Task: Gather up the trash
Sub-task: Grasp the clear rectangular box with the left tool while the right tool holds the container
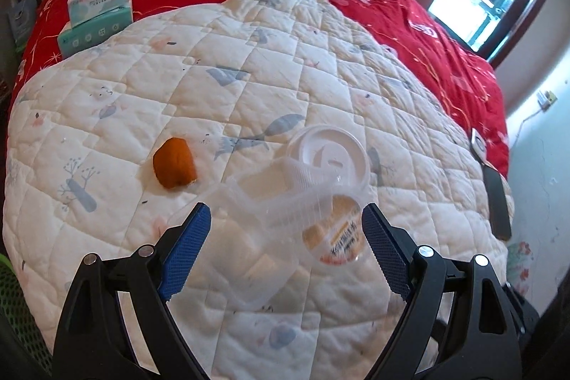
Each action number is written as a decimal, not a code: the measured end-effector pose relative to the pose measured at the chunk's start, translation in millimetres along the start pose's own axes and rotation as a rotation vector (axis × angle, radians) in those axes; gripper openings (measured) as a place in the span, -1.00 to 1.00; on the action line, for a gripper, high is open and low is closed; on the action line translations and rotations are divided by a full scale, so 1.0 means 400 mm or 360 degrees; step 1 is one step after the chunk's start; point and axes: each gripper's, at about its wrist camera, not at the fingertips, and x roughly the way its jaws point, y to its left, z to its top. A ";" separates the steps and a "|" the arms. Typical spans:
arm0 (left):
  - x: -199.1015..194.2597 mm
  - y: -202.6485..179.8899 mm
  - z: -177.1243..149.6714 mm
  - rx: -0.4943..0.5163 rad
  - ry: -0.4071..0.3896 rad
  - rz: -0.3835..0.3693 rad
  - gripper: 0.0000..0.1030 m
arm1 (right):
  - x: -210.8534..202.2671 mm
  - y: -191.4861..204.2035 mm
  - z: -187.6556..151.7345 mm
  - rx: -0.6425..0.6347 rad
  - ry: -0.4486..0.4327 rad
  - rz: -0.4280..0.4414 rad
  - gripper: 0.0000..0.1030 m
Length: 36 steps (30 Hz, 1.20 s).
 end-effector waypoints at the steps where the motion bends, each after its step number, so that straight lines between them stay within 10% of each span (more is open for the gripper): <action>1: 0.005 -0.001 0.004 -0.0006 0.0001 0.0010 0.66 | -0.001 -0.003 0.000 0.0004 -0.0002 0.0004 0.17; 7: 0.046 -0.011 0.027 -0.0042 0.0022 0.0083 0.63 | -0.003 -0.014 -0.003 0.0023 -0.0007 0.0003 0.17; 15: 0.028 0.024 0.022 -0.0112 -0.0032 0.0057 0.08 | -0.020 -0.015 -0.011 0.0037 -0.0021 -0.0003 0.17; 36: -0.387 0.293 -0.228 -0.0179 -0.0378 -0.0027 0.05 | -0.089 0.200 -0.028 -0.0086 -0.0073 0.0150 0.17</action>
